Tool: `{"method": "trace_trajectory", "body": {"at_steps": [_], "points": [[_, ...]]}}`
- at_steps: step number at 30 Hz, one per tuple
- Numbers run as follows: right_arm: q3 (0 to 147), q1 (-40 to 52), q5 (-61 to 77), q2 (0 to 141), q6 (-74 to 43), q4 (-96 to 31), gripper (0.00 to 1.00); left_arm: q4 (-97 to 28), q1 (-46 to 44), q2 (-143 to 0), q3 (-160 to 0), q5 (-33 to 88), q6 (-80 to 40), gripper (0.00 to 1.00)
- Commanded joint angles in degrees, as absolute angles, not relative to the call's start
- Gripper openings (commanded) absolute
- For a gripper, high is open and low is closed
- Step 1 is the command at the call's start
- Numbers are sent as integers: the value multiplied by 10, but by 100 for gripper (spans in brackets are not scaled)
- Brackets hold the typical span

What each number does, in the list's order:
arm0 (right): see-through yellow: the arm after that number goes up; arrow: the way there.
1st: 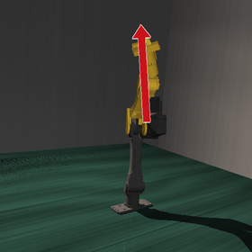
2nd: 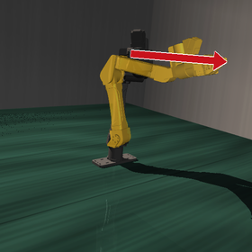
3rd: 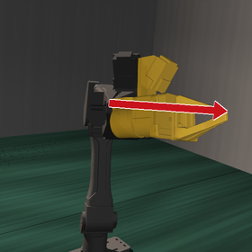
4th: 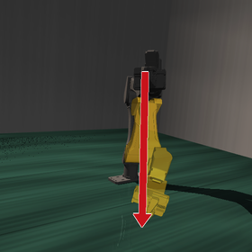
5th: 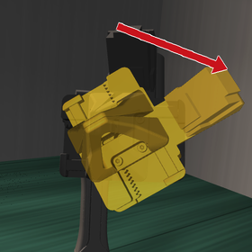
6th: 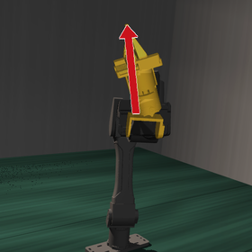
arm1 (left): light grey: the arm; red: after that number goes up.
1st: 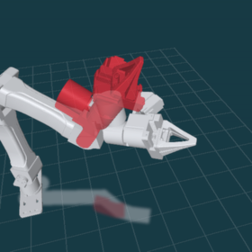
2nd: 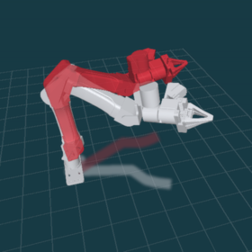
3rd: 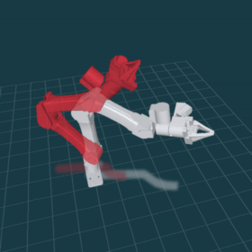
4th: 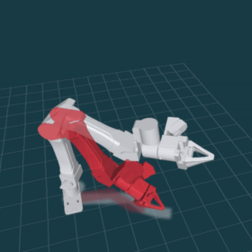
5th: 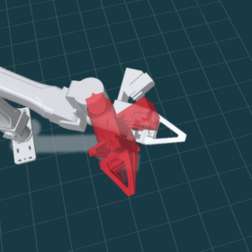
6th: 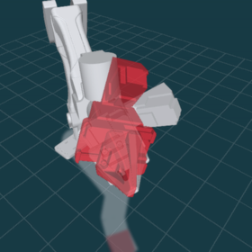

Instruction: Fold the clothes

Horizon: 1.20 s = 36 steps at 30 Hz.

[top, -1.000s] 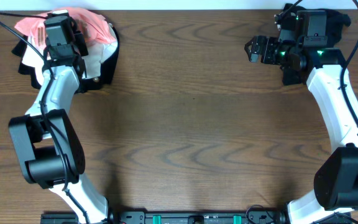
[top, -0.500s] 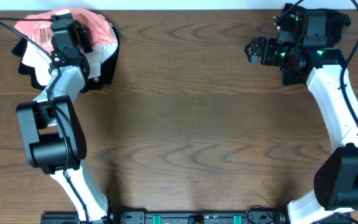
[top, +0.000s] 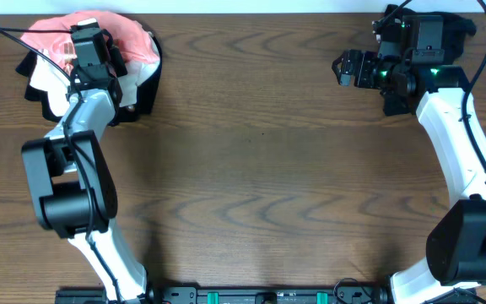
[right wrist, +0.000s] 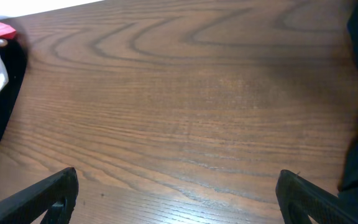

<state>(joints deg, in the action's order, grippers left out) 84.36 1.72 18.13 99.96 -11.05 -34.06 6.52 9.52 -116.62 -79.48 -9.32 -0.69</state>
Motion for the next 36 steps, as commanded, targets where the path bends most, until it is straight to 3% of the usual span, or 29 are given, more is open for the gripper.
{"method": "trace_trajectory", "body": {"at_steps": [1, 16, 19, 22, 36], "points": [[843, 23, 178, 1005, -102, -340, 99, 21, 94, -1112, -797, -96, -16, 6], [843, 23, 178, 1005, -102, -341, 99, -189, 122, -1081, -797, -96, -16, 6], [843, 23, 178, 1005, -102, -341, 99, -218, 126, -1081, -797, -96, -16, 13], [843, 23, 178, 1005, -102, -341, 99, -224, 128, -1080, -797, -96, -16, 23], [843, 23, 178, 1005, -102, -336, 99, -182, 128, -943, -797, -89, -17, 24]]}}
